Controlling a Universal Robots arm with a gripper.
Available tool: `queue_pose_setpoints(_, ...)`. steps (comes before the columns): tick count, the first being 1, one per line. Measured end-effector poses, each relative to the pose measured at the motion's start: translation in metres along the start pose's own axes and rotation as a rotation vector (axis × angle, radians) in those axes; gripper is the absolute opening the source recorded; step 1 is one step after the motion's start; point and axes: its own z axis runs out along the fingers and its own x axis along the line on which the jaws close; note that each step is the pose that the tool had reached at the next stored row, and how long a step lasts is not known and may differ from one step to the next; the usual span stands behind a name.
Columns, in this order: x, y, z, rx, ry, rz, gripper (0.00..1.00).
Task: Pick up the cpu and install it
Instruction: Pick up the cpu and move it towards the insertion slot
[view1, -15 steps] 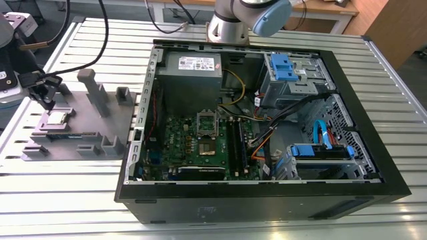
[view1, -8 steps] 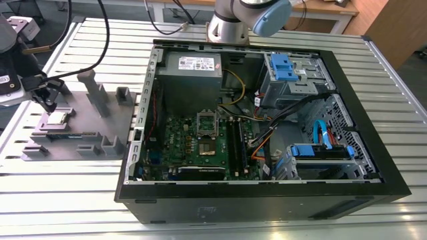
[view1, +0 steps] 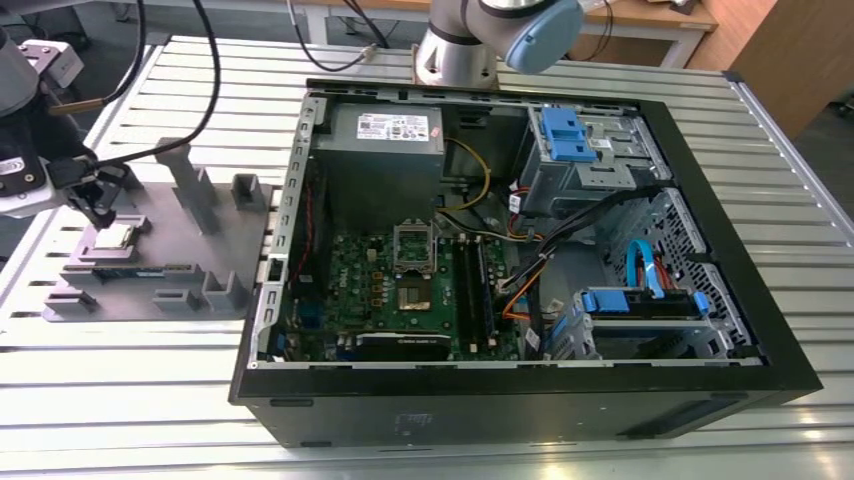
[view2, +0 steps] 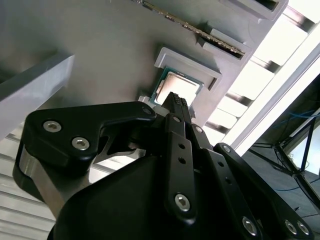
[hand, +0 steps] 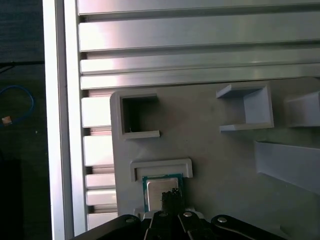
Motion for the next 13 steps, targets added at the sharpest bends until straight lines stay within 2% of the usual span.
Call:
queue_pose_setpoints(6, 0.0002, -0.0003, 0.0067, 0.0000, 0.0000, 0.000, 0.11)
queue_pose_setpoints(13, 0.0010, -0.0005, 0.0099, 0.0001, 0.0000, 0.000, 0.11)
